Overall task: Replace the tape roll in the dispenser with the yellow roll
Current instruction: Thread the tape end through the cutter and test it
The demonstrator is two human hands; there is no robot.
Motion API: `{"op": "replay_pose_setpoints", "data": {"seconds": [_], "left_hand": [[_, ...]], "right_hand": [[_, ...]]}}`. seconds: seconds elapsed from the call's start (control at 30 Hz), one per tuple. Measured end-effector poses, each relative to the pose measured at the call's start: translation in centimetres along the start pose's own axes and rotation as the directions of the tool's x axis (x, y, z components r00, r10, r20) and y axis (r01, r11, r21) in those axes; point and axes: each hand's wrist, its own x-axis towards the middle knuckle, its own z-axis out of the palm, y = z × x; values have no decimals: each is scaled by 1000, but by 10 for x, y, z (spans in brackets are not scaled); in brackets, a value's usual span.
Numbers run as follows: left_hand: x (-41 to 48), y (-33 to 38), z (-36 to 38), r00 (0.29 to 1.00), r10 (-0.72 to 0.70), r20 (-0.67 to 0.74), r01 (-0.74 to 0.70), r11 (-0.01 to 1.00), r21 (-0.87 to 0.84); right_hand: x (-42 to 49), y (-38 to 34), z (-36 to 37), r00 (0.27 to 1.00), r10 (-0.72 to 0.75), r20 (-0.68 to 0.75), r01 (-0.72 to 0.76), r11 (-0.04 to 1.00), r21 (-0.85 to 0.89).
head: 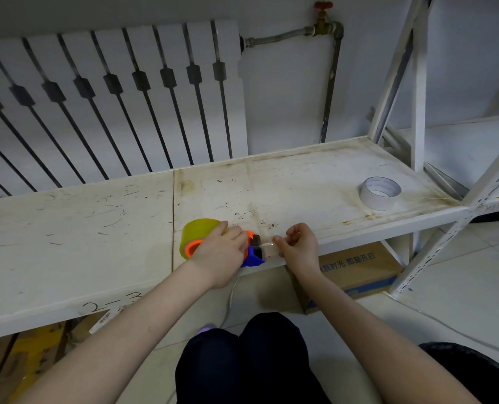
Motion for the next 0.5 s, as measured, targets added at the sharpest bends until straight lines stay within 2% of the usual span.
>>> {"op": "replay_pose_setpoints", "data": {"seconds": [0.2,0.33,0.4,0.47,0.5], "left_hand": [[-5,8,0,1000,-10,16,9,999,40],[-9,10,-2,999,-32,-43,29,997,-68],[-11,11,-5,990,-59,-127,40,989,-144],[-6,8,-9,947,-142,-287,77,971,-227],[-4,7,-14,934,-190,-304,99,952,-290]], "right_hand": [[1,-4,-1,999,-33,-16,32,997,-65],[-2,-3,-9,1000,-12,16,13,999,-51],[-3,-1,-12,999,16,47,-14,999,-46],[-3,-1,-15,997,40,64,-38,999,-24],[-3,-2,-15,996,51,69,-51,999,-6]]}}
